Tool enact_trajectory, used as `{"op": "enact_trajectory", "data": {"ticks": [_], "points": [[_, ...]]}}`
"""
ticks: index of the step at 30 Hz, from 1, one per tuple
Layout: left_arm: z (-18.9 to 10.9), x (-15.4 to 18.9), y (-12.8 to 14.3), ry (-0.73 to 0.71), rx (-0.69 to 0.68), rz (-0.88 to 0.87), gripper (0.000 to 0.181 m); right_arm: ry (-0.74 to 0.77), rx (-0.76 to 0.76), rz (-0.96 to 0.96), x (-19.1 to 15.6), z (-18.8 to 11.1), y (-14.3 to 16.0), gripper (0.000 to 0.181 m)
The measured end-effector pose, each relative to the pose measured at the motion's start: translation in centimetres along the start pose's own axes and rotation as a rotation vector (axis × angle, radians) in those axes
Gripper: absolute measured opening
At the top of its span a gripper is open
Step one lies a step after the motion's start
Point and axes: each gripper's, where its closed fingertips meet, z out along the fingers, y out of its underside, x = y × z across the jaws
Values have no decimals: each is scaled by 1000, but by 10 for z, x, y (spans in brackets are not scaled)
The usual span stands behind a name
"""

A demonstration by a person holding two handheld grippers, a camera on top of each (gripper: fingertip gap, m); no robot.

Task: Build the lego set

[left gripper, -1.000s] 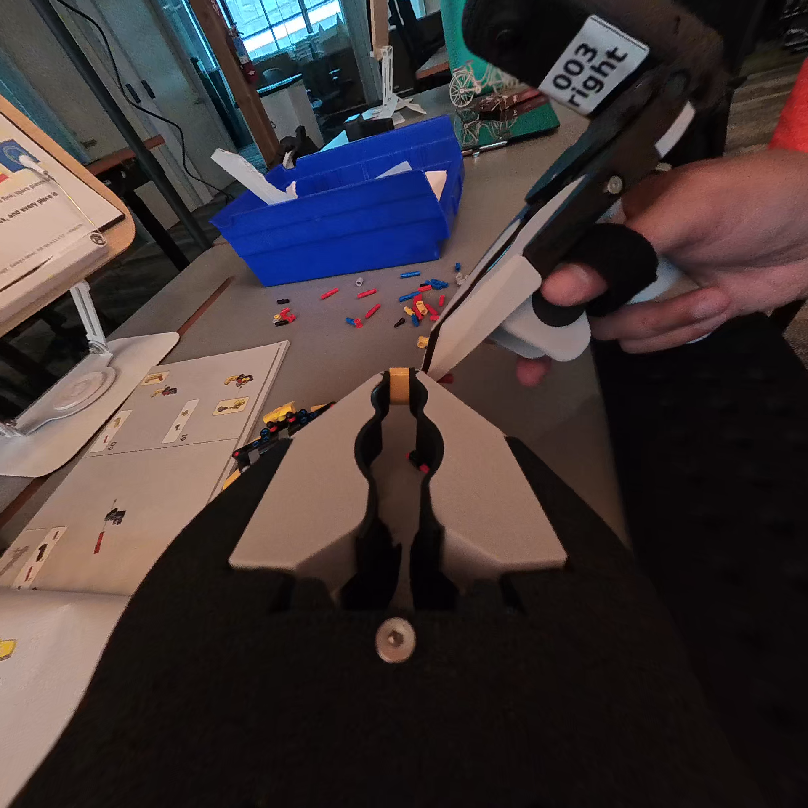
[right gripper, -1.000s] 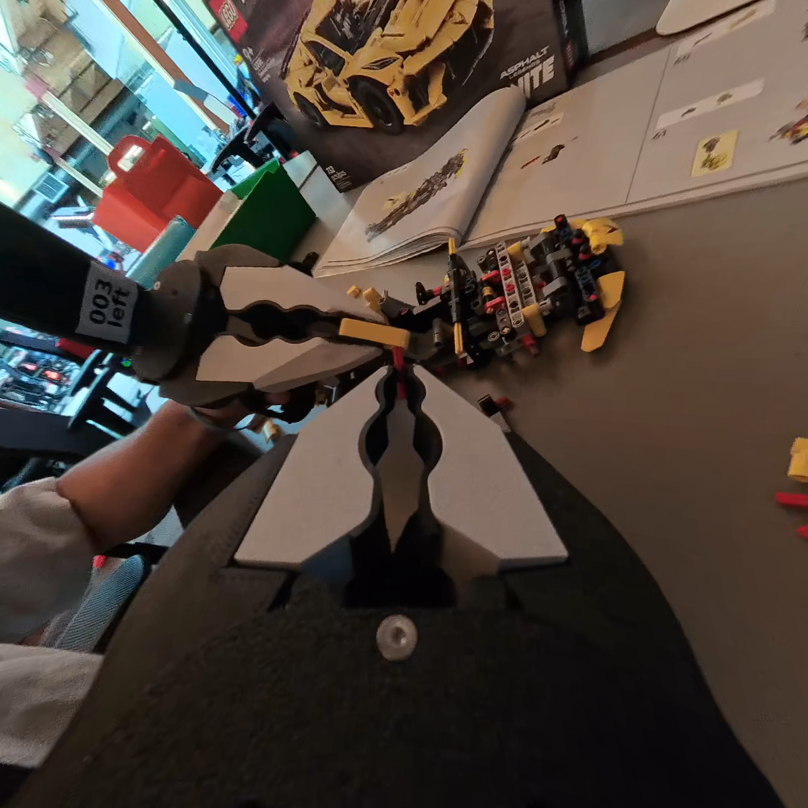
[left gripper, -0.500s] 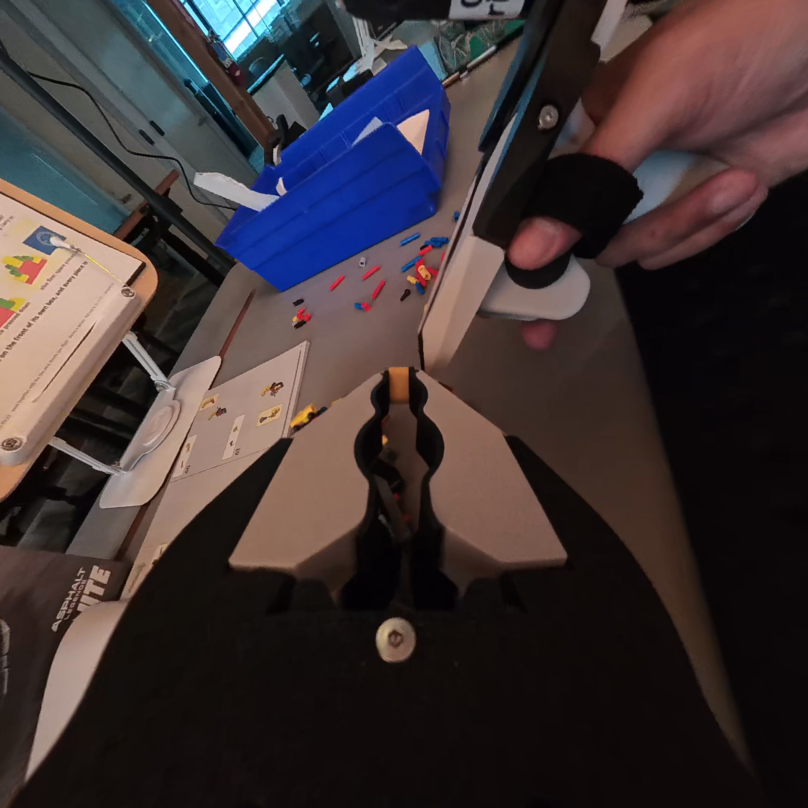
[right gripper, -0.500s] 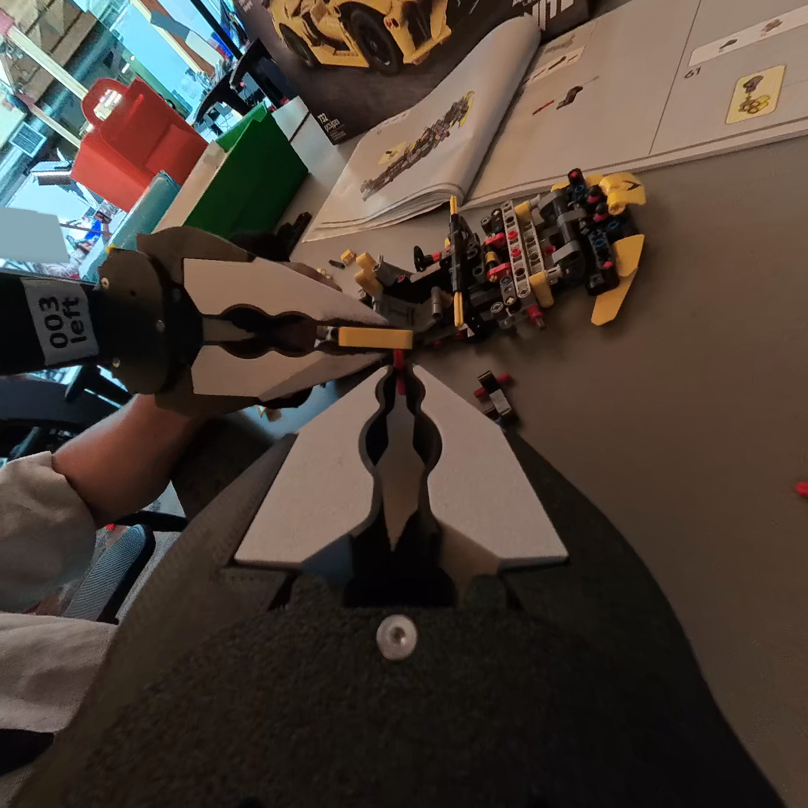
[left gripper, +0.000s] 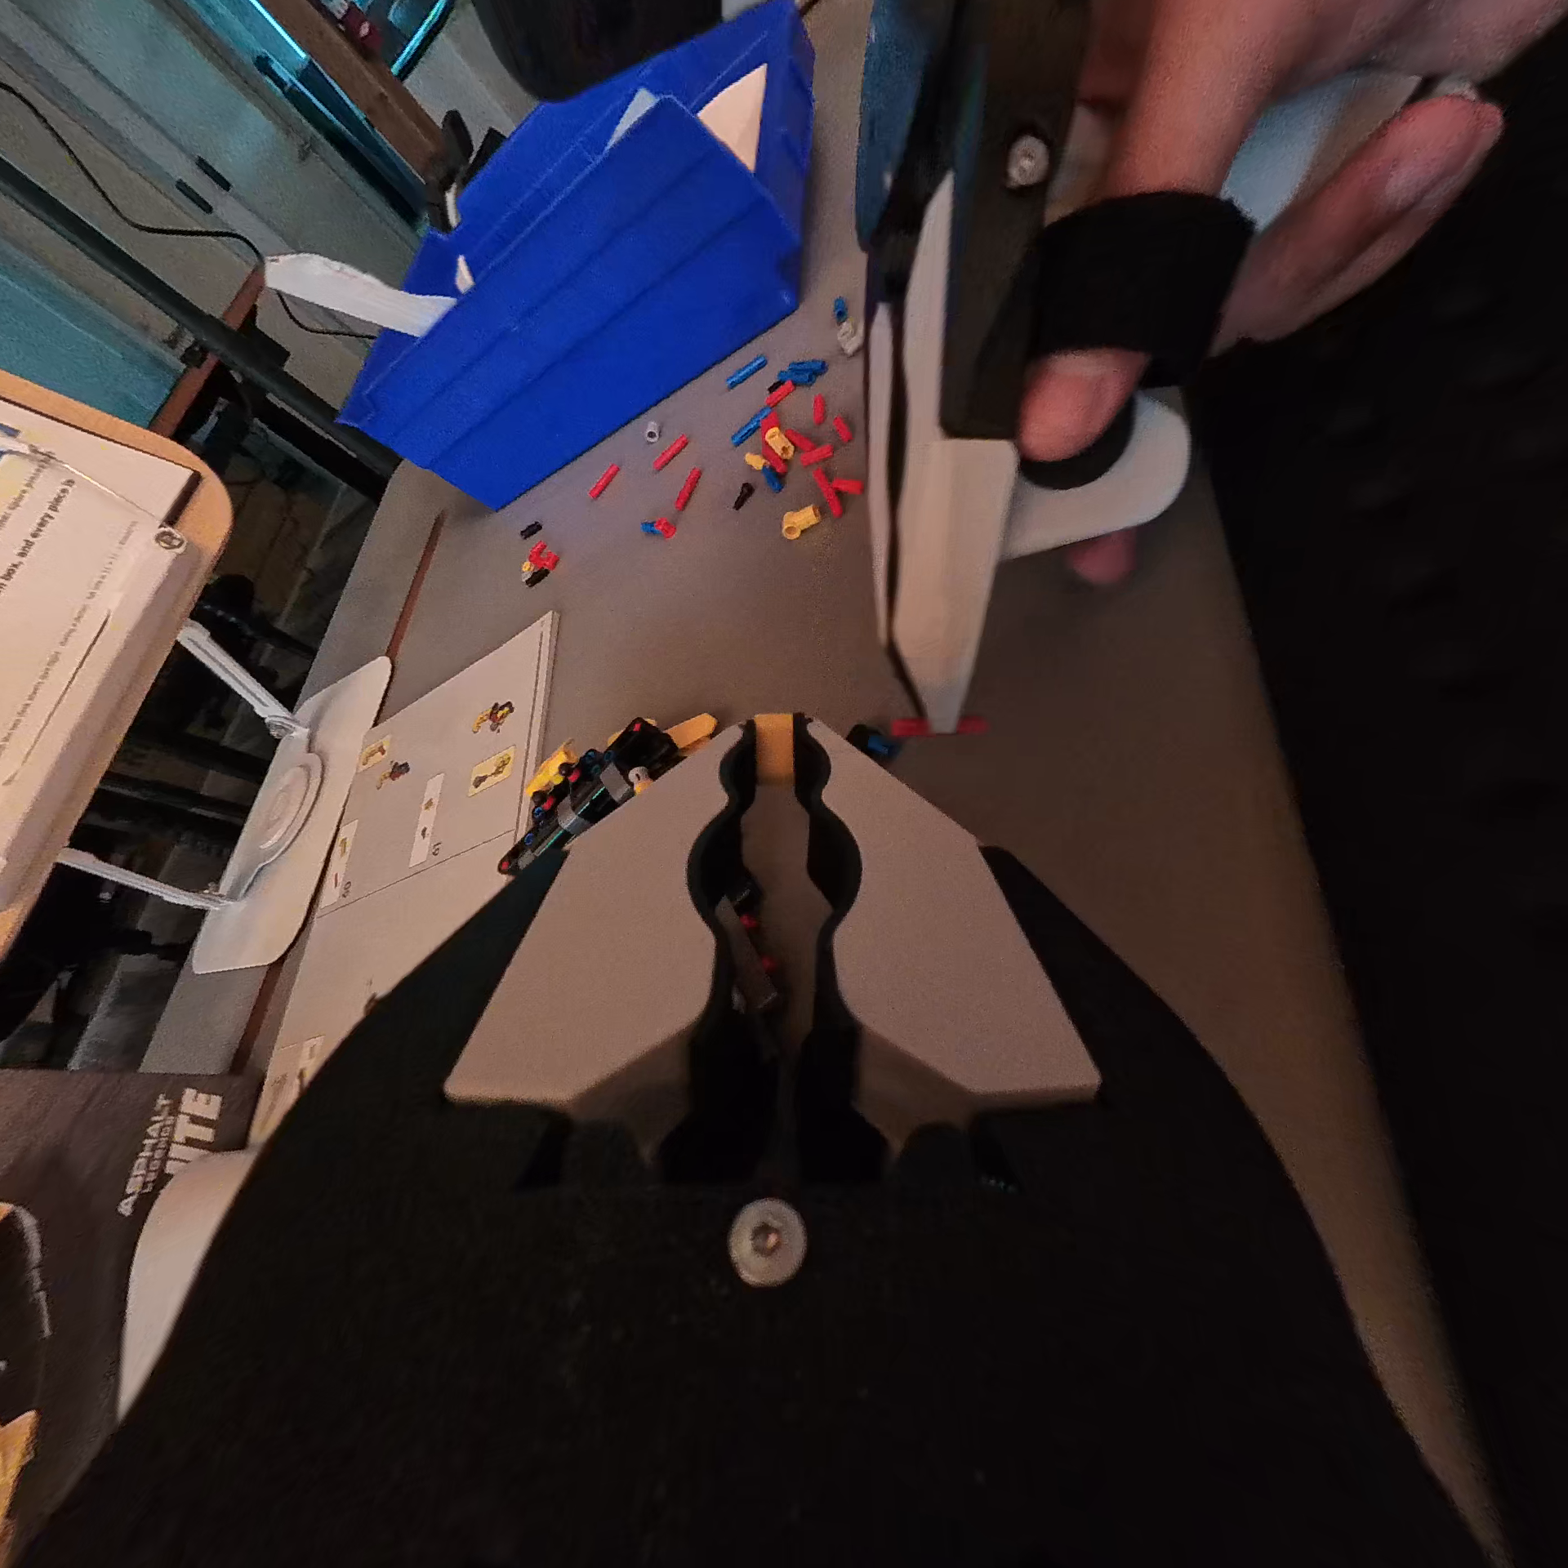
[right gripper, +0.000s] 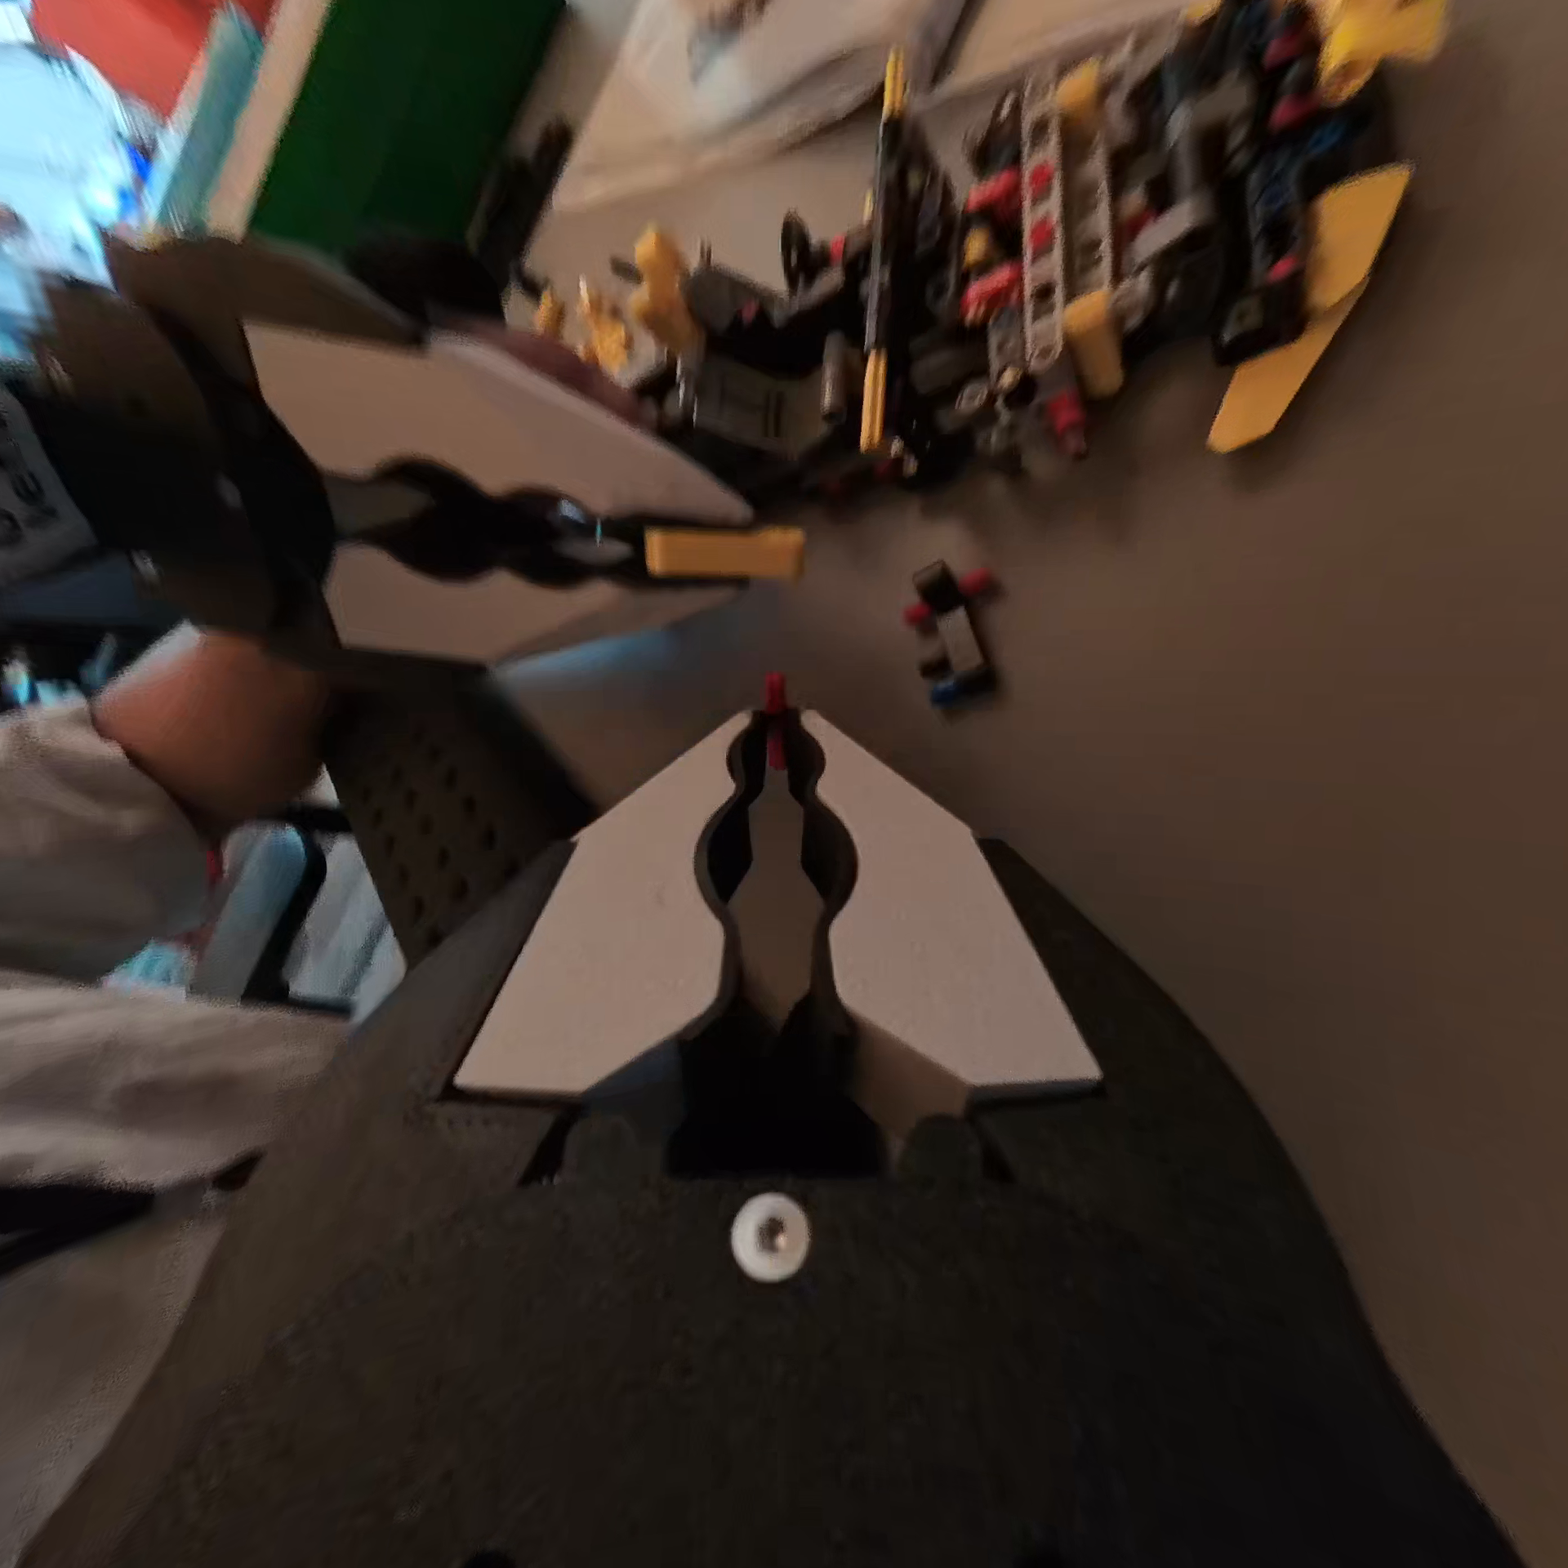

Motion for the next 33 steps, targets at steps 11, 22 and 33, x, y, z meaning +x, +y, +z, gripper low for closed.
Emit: {"op": "enact_trajectory", "data": {"ticks": [11,22,33], "points": [[0,-6,6,-10,-7,-49,8,283,-389,-558,44,-39,44,4],[0,6,-4,37,28,-58,8,228,-235,-698,46,-40,45,6],[-16,-6,-46,102,288,-367,8,11,138,-423,-22,-54,-23,3]]}}
